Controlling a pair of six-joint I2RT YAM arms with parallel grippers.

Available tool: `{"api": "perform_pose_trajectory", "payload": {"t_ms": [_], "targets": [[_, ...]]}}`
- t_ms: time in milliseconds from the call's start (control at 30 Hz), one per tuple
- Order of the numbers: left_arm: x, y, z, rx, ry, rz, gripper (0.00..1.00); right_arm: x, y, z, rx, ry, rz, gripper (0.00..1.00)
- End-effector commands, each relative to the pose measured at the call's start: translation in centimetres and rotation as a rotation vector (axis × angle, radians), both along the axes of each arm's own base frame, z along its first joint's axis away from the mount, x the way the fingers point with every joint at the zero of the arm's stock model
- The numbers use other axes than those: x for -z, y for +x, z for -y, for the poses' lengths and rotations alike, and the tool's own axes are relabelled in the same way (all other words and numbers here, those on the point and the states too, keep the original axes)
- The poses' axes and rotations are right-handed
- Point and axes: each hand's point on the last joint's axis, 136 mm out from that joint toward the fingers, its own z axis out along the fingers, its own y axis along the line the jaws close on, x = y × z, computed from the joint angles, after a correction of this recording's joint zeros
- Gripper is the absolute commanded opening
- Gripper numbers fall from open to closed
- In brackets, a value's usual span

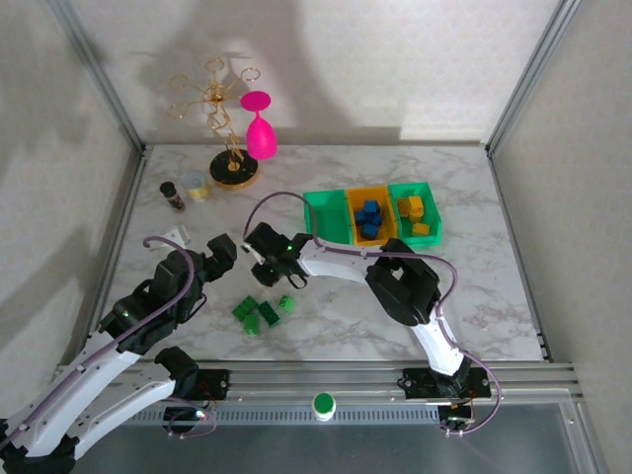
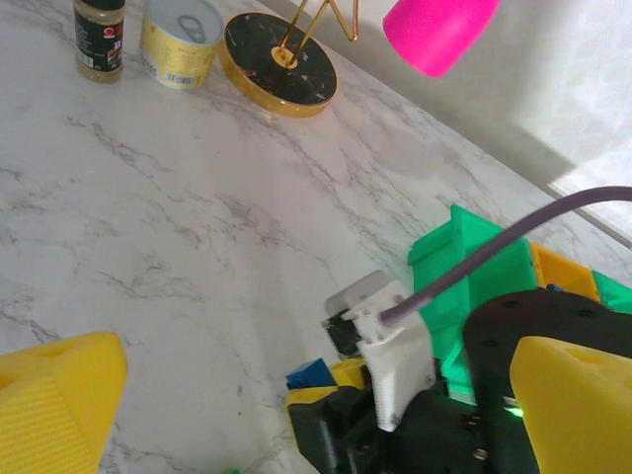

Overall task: Sort the legos into containers by color
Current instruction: Pick up the lego from the center of the table, then place the lego in the container.

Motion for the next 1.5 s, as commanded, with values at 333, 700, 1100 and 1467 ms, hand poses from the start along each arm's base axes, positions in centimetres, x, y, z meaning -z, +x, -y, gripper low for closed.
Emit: {"api": "perform_pose_trajectory", "payload": {"t_ms": [333,700,1100,1467], "targets": [[-4.7,2.2,3.9,0.172,0.036,0.075,0.99,-12.0,5.6,10.1,0.386,0.174,0.049,0.11],[-3.2,4.6,8.7,0.323,0.02,0.041,1.0,-12.3,12.3,22.9,0.752,0.124,0.094,0.11],[-2.0,5.3,9.7,0.347,0.02,0.012,0.99,-7.6,18.3,28.0,0.909,0.005,0.12,0.11],[-1.7,5.1,9.2,0.33,0.026,0.006,1.0,-4.7,20.6,29.4,0.928,-0.044,0.095,0.14]]}}
